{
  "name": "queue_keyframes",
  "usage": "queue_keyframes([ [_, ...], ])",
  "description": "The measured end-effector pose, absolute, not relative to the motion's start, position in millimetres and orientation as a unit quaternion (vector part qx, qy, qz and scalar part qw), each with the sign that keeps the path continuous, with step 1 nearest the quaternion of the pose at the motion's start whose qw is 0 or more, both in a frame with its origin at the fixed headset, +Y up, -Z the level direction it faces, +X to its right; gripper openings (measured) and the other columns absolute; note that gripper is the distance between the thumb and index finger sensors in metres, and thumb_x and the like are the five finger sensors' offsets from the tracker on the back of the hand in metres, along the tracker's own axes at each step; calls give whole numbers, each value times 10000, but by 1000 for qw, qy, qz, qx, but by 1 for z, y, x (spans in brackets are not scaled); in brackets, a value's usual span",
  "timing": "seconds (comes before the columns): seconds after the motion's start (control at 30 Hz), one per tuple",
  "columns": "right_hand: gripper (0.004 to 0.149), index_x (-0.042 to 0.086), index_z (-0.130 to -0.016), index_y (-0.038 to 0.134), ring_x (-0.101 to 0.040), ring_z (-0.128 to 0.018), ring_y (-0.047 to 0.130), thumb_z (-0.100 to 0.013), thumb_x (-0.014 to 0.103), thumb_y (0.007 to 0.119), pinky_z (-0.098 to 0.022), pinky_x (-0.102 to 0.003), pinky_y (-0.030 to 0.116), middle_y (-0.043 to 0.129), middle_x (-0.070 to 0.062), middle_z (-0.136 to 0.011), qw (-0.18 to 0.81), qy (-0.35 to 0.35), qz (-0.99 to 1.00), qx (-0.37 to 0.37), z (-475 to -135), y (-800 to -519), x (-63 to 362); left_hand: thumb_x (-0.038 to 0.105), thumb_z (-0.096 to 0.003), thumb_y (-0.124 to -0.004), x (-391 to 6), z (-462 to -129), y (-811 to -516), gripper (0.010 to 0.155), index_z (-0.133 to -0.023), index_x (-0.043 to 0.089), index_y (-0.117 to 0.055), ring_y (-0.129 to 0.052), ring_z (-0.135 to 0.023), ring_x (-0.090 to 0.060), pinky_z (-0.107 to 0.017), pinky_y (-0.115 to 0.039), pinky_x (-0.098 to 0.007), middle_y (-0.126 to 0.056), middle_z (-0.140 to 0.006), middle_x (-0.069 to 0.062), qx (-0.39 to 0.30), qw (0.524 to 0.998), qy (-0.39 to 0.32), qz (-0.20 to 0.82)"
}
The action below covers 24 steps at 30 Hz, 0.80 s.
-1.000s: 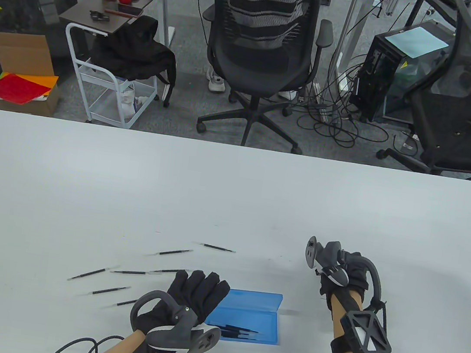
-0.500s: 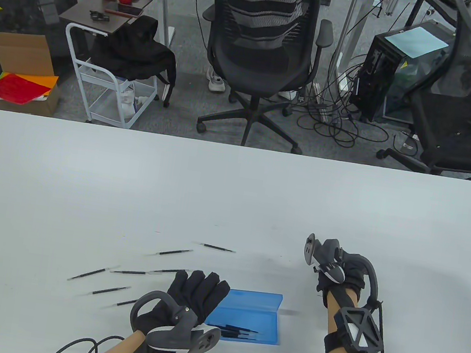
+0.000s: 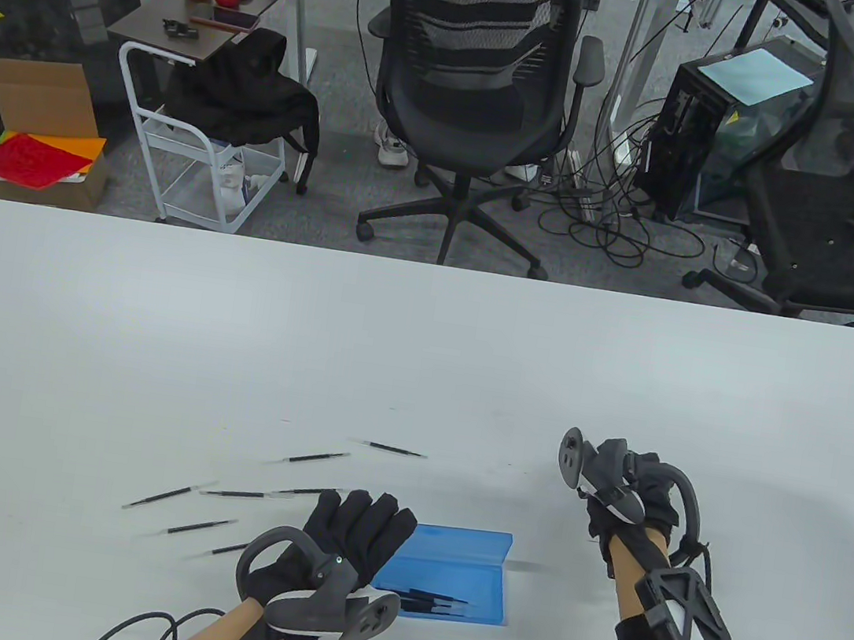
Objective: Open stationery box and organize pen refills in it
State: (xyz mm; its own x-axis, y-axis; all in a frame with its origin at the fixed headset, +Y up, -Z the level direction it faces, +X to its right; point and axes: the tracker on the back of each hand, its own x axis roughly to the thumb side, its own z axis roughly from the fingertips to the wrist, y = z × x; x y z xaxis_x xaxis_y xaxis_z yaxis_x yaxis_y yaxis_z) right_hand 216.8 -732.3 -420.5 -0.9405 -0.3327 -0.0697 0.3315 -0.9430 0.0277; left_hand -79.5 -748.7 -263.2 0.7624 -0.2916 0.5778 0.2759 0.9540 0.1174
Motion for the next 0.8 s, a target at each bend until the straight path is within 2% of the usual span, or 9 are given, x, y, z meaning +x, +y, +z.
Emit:
queue_keyframes([
  [0.13, 560, 200, -916, 773, -294, -695, 992, -390, 312, 929, -648, -568, 789, 1005, -4, -746, 152, 48, -987, -37, -388, -699, 196, 676, -335, -791, -79, -264, -749, 1255, -1157, 115, -27, -486, -1126, -495, -786, -473, -693, -217, -1254, -198, 12, 939, -309, -151],
  [0.37, 562, 208, -919, 770, -288, -699, 990, -390, 317, 926, -649, -563, 793, 1003, 1, -749, 159, 122, -965, -169, -318, -671, 149, 678, -332, -792, -80, -264, -749, 1258, -1157, 117, -25, -486, -1127, -492, -785, -476, -692, -219, -1254, -196, 12, 939, -308, -152],
  [0.6, 559, 211, -916, 771, -285, -699, 991, -390, 320, 924, -651, -560, 793, 1003, 7, -749, 176, 151, -935, -269, -260, -673, 105, 678, -331, -793, -80, -264, -749, 1258, -1157, 119, -25, -487, -1126, -491, -786, -475, -692, -214, -1254, -193, 12, 940, -307, -151],
  [0.8, 560, 214, -917, 769, -280, -701, 991, -389, 320, 922, -652, -557, 792, 1002, 9, -750, 203, 132, -919, -312, -244, -698, 84, 680, -327, -795, -80, -264, -749, 1262, -1157, 124, -25, -485, -1127, -489, -788, -473, -691, -213, -1255, -190, 11, 940, -307, -146],
])
